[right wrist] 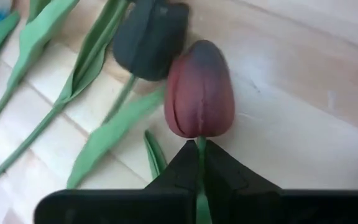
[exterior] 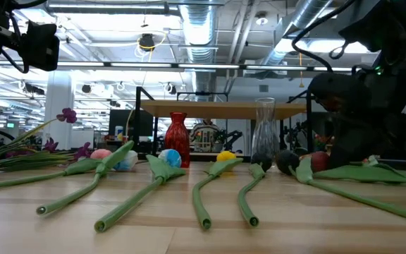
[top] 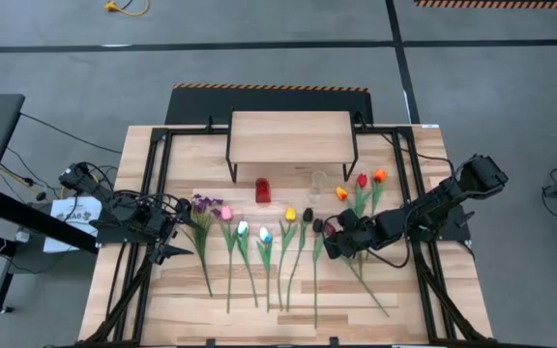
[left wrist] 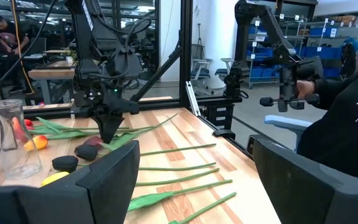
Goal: Pick and place flowers into a vace then onto a shelf
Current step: Put the dark red flower into the transparent vase
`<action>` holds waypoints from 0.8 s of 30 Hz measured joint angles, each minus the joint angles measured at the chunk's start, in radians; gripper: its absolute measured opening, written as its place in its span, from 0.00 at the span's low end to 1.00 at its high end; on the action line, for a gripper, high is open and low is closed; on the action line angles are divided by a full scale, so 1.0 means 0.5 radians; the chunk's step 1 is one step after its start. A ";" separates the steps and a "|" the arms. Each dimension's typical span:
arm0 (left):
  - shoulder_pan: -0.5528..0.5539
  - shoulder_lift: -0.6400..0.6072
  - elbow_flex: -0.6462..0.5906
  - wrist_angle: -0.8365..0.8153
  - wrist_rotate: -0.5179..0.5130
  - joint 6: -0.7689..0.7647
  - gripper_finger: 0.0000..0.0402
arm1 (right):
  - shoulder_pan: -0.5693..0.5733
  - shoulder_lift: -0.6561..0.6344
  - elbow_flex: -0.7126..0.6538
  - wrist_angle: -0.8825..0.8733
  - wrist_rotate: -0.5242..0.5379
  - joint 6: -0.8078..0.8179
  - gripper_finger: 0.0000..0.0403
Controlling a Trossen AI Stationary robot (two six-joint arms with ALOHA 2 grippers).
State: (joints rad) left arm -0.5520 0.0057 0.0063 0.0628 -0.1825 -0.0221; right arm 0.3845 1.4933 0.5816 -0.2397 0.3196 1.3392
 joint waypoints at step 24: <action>0.000 0.000 0.000 0.000 0.000 0.000 0.75 | 0.016 -0.006 0.659 -1.020 0.189 -0.144 0.02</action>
State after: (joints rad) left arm -0.5520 0.0058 0.0063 0.0628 -0.1828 -0.0222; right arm 0.3923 1.4902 0.9113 -0.7495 0.4141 1.2673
